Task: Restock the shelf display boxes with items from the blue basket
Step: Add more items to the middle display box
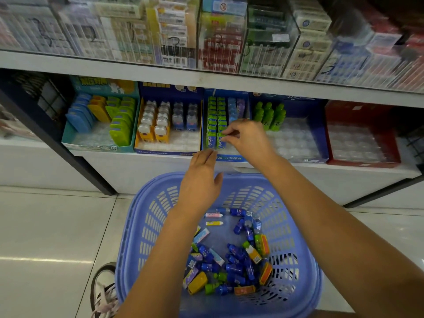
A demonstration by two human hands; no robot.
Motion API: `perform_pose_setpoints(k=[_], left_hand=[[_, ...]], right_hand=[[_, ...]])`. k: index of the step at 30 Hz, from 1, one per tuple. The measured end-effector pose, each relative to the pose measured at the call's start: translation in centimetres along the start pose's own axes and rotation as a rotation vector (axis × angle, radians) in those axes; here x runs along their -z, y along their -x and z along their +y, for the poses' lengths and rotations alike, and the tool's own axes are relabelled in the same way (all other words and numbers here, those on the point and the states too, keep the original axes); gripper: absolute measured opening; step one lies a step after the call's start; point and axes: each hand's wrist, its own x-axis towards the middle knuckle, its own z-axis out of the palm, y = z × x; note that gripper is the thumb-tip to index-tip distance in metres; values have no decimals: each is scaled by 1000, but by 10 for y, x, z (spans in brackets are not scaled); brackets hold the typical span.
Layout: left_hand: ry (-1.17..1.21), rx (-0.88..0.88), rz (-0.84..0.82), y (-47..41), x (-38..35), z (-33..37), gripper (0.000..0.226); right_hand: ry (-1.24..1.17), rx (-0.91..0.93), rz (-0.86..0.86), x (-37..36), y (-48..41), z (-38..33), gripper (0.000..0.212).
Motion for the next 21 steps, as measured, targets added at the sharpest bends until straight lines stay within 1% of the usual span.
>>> perform_pose_setpoints(k=[3,5,7,8,9,10,11,12,13,14,15,16,17,18,19,21], left_hand=[[-1,-7,-6,0,-1,-1,57],[46,-1,19,3,-3,-2,54],[167,16,123,12,-9,-7,44],[228,33,179,18,-16,-12,37],[261,61,201,25,-24,-19,30],[257,101,169,31,-34,-28,24],[217,153,68,37,-47,-39,20],[144,201,-100,43,-62,-49,19],[53,221,-309,52,-77,-59,21],[-29,216,-509,62,-93,-67,24],[-96,204,-673,73,-107,-74,27],[-149,189,-789,83,-119,-79,30],[-179,178,-854,91,-130,-83,34],[-170,181,-881,95,-139,-86,39],[-142,189,-895,97,-144,-88,44],[-145,173,-923,98,-152,-94,48]], right_hand=[[63,47,30,-3,5,-1,17],[73,57,45,-3,10,-1,20],[60,28,63,-3,22,1,25],[40,-1,87,-3,32,2,24],[12,-42,100,-5,45,5,19],[-15,-94,70,-10,59,8,14],[-31,-160,-26,-17,75,12,13],[-19,-236,-188,-26,90,17,14],[27,-310,-389,-37,104,22,19],[91,-380,-590,-49,117,29,25],[154,-440,-764,-62,129,36,32],[218,-482,-907,-75,138,44,39],[277,-505,-1014,-87,146,52,43],[319,-523,-1079,-99,153,60,46],[335,-544,-1110,-111,160,68,47],[321,-565,-1096,-130,172,82,46]])
